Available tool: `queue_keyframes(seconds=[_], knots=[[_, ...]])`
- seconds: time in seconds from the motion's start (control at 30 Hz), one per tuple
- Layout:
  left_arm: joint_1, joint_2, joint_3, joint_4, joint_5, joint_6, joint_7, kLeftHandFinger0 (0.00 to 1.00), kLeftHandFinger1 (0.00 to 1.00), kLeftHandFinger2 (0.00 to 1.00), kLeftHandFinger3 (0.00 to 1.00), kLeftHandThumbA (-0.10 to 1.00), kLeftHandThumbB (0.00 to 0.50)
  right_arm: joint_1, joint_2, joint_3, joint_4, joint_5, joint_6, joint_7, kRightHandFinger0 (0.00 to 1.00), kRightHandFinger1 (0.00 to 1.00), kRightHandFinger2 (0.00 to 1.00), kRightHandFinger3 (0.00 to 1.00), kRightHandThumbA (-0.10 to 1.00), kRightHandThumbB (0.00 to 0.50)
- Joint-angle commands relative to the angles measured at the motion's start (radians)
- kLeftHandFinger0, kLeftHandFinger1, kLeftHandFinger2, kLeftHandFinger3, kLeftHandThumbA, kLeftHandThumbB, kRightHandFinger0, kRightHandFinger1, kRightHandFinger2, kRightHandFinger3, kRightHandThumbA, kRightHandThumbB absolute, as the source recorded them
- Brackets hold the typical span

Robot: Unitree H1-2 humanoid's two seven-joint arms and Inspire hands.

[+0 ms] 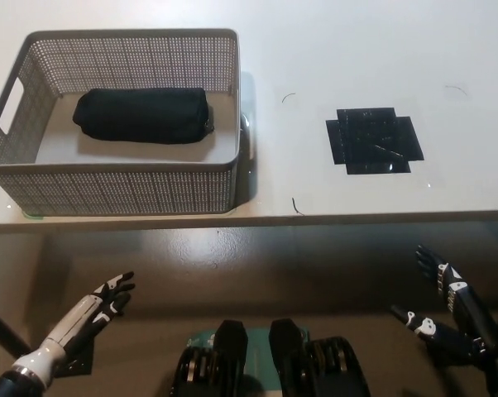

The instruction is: Use the right hand to pick up the pencil case on the right hand side and put it into a grey container on the left side

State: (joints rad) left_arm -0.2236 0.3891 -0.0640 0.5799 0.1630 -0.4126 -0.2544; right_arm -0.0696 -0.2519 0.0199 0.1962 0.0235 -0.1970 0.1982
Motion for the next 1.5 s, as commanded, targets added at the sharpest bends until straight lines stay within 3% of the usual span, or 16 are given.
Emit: queue_keyframes(seconds=[0.0,0.2,0.27,0.43,0.53,0.87,1.17,1.47], knots=[[-0.021,0.018,0.022,0.0,-0.014,-0.025,0.035,0.83,0.9,0.94,1.0,1.0,0.497,-0.066,-0.008,-0.026,0.081,0.075,-0.09,0.04,1.0,1.0,1.0,1.0,1.0,0.352],[-0.023,0.024,0.03,-0.01,-0.012,-0.021,0.035,0.82,0.91,0.97,1.0,1.0,0.482,-0.11,0.0,-0.024,0.153,0.095,-0.087,0.064,1.0,1.0,1.0,1.0,1.0,0.358],[-0.029,0.027,0.032,-0.012,-0.007,-0.019,0.037,0.84,0.92,0.98,1.0,1.0,0.475,-0.125,0.009,-0.032,0.174,0.117,-0.079,0.07,1.0,1.0,1.0,1.0,1.0,0.38],[-0.038,0.027,0.035,-0.005,-0.006,-0.031,0.041,0.82,0.92,0.98,1.0,1.0,0.476,-0.142,0.02,-0.043,0.217,0.149,-0.082,0.09,1.0,1.0,1.0,1.0,1.0,0.359],[-0.047,0.027,0.032,-0.004,0.002,-0.032,0.044,0.81,0.91,0.98,1.0,1.0,0.481,-0.154,0.018,-0.041,0.239,0.144,-0.076,0.095,1.0,1.0,1.0,1.0,1.0,0.389],[-0.073,0.032,0.034,-0.003,-0.009,-0.029,0.034,0.83,0.92,0.99,1.0,1.0,0.475,-0.183,0.02,-0.035,0.267,0.146,-0.063,0.111,1.0,1.0,1.0,1.0,1.0,0.357],[-0.095,0.032,0.034,0.008,-0.001,-0.025,0.042,0.84,0.92,0.99,1.0,1.0,0.455,-0.2,0.019,-0.035,0.29,0.147,-0.061,0.128,1.0,1.0,1.0,1.0,1.0,0.36],[-0.087,0.031,0.04,-0.004,-0.004,-0.012,0.047,0.83,0.92,1.0,1.0,1.0,0.44,-0.226,0.024,-0.032,0.328,0.174,-0.052,0.181,1.0,1.0,1.0,1.0,1.0,0.32]])
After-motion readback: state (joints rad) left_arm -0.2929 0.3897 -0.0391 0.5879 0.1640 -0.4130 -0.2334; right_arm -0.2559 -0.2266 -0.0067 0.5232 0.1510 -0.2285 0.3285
